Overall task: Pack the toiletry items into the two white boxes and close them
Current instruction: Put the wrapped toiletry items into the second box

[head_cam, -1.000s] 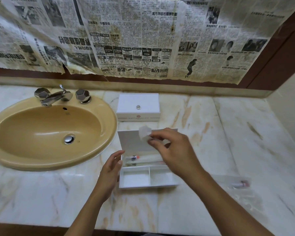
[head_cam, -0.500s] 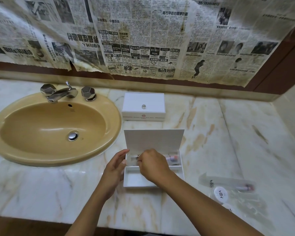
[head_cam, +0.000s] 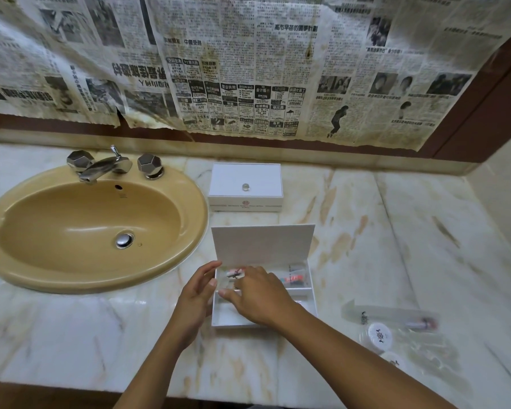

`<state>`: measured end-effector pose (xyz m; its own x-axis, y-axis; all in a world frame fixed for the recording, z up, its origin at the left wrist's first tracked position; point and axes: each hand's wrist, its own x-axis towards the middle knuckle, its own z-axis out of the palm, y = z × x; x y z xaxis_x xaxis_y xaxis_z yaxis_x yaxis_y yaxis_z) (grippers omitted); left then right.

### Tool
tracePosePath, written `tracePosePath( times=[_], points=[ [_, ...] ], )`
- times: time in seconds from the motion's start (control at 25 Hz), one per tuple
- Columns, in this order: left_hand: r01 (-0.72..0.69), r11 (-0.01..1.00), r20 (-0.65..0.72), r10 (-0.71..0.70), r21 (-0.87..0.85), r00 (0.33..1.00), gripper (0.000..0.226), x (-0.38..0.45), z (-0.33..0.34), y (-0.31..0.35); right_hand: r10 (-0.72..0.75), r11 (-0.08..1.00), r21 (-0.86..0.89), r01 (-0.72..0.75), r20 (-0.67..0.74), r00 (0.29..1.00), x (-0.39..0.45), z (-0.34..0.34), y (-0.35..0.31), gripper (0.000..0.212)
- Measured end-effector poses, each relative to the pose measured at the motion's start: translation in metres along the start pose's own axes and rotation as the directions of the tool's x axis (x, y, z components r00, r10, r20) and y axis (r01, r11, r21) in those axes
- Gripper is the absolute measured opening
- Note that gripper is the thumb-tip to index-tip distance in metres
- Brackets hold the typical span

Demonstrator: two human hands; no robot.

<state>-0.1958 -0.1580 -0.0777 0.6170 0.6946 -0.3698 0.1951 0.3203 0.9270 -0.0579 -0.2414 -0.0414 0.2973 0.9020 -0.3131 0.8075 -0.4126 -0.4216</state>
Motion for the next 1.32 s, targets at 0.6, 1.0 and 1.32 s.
tracePosePath(
  times=[0.6, 1.0, 1.32],
  points=[
    [0.017, 0.996, -0.007, -0.017, 0.089, 1.0, 0.031, 0.005, -0.005, -0.007, 0.055, 0.989, 0.148, -0.001, -0.358, 0.932, -0.053, -0.05, 0.053, 0.024],
    [0.023, 0.993, -0.042, -0.018, 0.116, 0.999, 0.031, 0.0, 0.002, 0.0, 0.533, 0.835, -0.223, -0.503, 0.097, 0.841, -0.085, -0.069, 0.142, 0.041],
    [0.024, 0.994, -0.058, -0.018, 0.104, 0.998, 0.031, -0.004, 0.005, 0.004, 0.394, 0.919, 0.016, -0.394, -0.014, 0.919, -0.054, -0.049, 0.135, 0.028]
  ],
)
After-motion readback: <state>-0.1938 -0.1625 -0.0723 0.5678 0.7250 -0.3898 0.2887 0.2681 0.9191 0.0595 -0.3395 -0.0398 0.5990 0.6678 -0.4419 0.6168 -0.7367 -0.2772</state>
